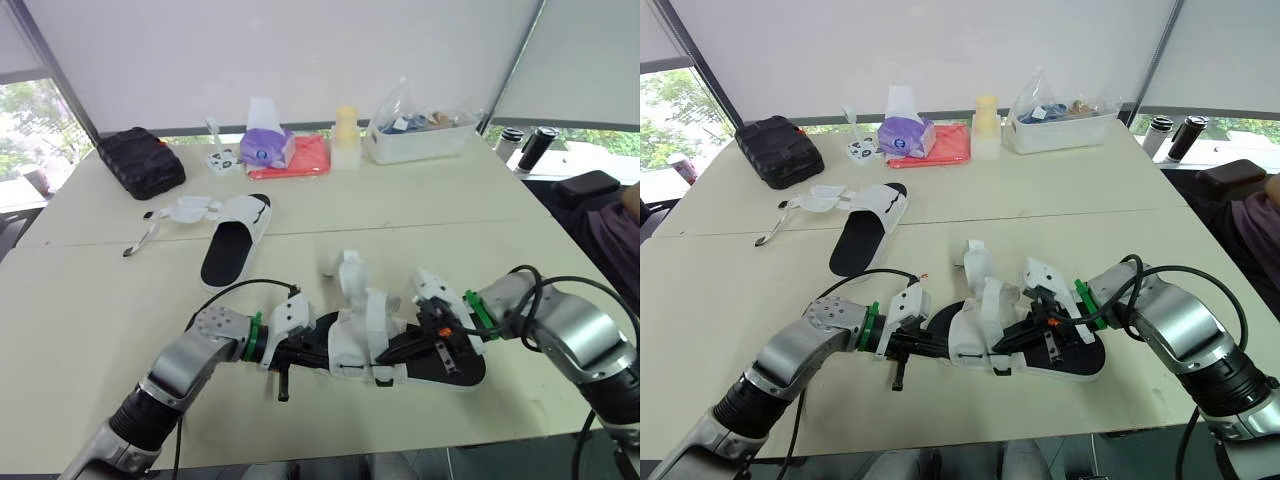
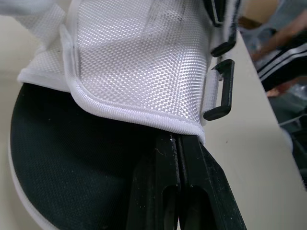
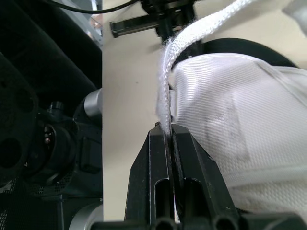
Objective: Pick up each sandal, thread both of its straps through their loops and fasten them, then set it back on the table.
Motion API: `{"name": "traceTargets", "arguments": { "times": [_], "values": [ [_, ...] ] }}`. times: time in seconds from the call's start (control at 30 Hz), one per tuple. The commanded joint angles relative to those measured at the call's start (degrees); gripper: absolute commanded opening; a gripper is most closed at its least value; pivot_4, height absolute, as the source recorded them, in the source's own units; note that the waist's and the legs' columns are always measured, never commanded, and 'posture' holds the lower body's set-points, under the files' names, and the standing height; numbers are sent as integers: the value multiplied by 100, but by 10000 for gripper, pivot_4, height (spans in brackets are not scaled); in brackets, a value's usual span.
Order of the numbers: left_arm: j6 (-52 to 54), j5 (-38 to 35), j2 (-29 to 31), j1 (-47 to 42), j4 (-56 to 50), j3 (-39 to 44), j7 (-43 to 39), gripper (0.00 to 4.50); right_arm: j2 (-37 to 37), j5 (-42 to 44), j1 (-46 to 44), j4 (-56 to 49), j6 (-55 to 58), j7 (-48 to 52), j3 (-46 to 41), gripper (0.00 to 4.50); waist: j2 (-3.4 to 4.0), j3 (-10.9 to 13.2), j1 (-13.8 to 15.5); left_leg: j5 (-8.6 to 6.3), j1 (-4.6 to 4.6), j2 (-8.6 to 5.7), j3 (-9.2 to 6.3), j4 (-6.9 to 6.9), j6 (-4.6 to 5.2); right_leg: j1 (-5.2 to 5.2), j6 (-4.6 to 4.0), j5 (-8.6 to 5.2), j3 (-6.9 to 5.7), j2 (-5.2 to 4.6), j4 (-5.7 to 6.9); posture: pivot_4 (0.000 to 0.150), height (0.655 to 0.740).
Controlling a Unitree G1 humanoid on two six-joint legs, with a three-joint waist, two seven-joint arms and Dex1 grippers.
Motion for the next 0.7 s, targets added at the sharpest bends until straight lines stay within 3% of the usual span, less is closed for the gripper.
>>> {"name": "traceTargets", "arguments": {
  "times": [0.03,0.1,0.3,0.4,0.57,0.7],
  "values": [
    [306,-285,-187,40,-90,-209,-46,0,-118,23,107,-59,-116,-226,-502,13754,0,0,-3,0,0,0,0,0,0,0,0,0,0,0,0,1500,7400],
    [463,-390,-292,85,-125,-168,63,0,-200,144,170,-14,36,-428,-935,23413,-1,1,-3,0,-1,0,0,0,0,0,0,0,0,-1,0,1500,7400],
    [517,-456,-341,199,-183,-75,286,0,-610,987,841,-60,1102,-679,-2414,23413,-1,1,7,0,-2,1,-1,0,0,-2,0,0,1,1,1,1500,7400],
    [208,-270,-315,140,36,-59,372,0,-779,1569,1880,-620,1730,-586,-2993,23413,-1,1,20,0,-2,2,0,0,0,-1,0,0,1,0,1,1500,7400],
    [-89,-175,-273,40,282,22,435,0,-441,1982,3134,-1455,1903,-972,-3040,23413,1,0,-16,0,9,5,5,4,1,10,1,1,3,-1,5,1500,7400],
    [-145,-209,-177,-56,326,117,437,0,-36,1903,3215,-1343,1730,-1392,-2765,23413,-1,0,-22,1,26,8,8,6,0,28,4,1,4,7,4,1500,7400]
  ]
}}
